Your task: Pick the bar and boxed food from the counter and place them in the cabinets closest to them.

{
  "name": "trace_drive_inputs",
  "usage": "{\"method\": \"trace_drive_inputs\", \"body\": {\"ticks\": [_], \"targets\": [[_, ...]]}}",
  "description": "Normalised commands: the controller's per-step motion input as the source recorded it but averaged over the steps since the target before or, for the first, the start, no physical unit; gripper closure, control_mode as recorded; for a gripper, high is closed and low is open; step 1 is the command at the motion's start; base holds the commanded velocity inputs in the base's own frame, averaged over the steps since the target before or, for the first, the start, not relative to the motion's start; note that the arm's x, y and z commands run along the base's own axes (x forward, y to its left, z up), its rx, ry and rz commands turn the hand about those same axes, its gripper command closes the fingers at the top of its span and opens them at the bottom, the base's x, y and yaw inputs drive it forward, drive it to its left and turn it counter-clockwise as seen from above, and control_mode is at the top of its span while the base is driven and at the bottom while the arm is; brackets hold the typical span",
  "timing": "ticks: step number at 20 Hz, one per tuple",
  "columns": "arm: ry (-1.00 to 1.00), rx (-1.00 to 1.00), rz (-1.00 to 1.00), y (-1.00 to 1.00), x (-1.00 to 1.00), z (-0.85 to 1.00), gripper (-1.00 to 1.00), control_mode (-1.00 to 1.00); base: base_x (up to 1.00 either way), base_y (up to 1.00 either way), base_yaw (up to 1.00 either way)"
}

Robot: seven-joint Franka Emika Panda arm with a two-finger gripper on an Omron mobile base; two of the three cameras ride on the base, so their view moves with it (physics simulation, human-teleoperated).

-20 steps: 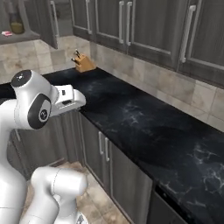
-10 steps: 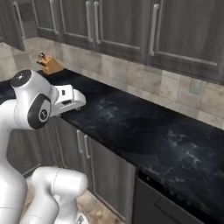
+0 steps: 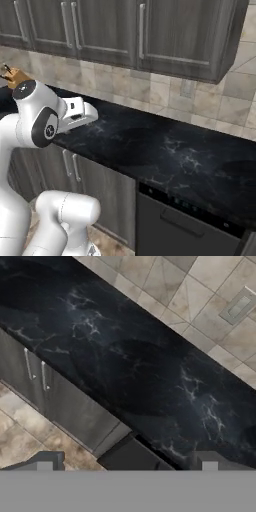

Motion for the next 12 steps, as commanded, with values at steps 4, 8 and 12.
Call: {"method": "trace_drive_inputs", "body": {"ticks": [4, 8, 12], "targets": [[0.00, 0.00, 0.00, 0.00, 0.00, 0.00, -1.00, 1.00, -0.04, -0.02, -0.37], [0.00, 0.00, 0.00, 0.00, 0.00, 0.00, -1.00, 1.00, -0.06, -0.03, -0.36], [0.00, 0.00, 0.00, 0.00, 0.00, 0.00, -1.00, 1.00, -0.06, -0.05, -0.36]]}}
